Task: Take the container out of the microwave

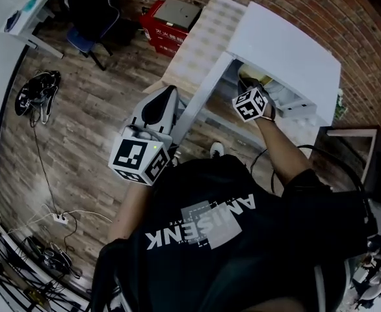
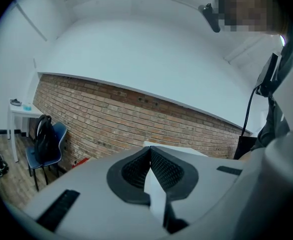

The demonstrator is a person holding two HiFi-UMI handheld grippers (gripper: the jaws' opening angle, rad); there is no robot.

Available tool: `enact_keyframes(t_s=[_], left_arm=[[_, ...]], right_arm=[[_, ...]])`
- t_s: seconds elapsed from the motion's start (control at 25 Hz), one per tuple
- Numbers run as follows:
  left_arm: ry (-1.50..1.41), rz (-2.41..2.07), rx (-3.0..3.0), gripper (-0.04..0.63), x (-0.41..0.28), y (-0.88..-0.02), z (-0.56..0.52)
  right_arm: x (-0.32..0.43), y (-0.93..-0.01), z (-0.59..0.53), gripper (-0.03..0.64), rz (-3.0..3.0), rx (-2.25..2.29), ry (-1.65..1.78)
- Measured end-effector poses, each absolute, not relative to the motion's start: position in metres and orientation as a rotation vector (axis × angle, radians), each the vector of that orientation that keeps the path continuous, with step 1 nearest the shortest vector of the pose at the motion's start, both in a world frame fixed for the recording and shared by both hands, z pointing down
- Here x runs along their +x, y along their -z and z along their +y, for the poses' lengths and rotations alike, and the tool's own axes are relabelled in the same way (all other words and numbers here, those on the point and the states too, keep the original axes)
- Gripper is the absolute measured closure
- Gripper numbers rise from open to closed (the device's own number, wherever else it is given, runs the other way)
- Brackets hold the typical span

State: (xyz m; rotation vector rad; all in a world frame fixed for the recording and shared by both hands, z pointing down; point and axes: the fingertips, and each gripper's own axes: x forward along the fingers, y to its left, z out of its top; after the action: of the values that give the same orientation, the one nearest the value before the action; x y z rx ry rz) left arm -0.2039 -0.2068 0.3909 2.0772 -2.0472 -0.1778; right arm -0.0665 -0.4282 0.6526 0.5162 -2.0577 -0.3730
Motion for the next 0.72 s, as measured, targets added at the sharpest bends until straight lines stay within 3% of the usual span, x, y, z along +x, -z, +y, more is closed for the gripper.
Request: enact_keyframes(t_s=[0.72], left_arm=[[0.176,-1.858,2.260,0.584,-0.236,-0.380,-0.213]], right_arm=[[-0.051,-0.637,-0.334,0.574,-2.109,0.522,0.192]])
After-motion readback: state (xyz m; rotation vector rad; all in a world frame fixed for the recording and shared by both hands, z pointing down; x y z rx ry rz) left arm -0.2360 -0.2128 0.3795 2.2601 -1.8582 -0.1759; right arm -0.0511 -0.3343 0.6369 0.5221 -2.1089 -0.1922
